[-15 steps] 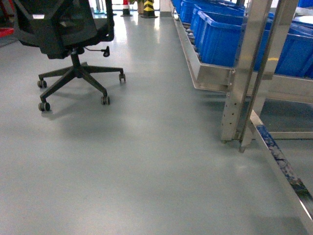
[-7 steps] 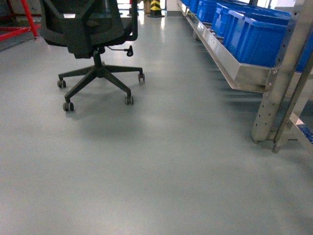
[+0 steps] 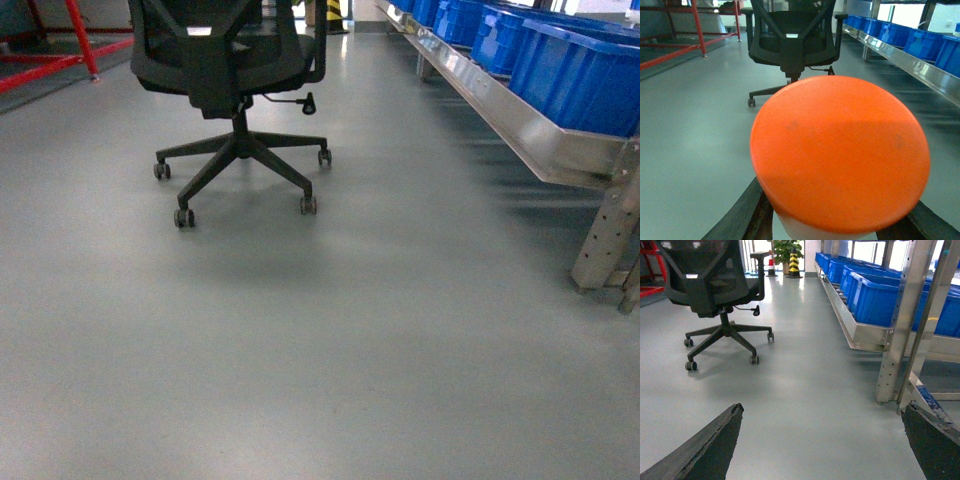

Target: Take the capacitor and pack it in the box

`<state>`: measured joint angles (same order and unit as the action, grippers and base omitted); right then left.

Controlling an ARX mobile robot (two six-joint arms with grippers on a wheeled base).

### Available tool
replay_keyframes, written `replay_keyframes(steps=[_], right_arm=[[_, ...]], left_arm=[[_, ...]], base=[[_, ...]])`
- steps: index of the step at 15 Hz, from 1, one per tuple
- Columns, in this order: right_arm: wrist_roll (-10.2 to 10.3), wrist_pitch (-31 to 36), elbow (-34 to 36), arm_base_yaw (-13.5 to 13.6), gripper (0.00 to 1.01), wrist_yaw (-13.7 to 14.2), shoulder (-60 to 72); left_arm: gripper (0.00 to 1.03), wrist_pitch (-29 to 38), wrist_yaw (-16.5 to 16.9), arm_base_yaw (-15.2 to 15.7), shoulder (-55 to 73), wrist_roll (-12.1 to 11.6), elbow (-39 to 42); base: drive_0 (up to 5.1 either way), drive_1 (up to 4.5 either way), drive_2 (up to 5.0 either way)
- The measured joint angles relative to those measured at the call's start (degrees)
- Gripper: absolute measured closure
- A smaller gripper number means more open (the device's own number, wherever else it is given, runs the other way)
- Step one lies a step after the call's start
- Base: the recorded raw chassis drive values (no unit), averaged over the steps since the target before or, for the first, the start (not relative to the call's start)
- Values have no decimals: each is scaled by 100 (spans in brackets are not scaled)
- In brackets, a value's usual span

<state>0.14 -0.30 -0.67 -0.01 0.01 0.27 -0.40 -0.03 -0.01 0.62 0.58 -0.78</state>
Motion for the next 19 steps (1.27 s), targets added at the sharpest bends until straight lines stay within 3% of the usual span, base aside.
replay_keyframes(steps=[19], right_arm=[[0, 20, 0, 0, 3, -2, 0]], left_arm=[[60, -2, -15, 0, 0, 0, 0]], base=[[-500, 245, 245]])
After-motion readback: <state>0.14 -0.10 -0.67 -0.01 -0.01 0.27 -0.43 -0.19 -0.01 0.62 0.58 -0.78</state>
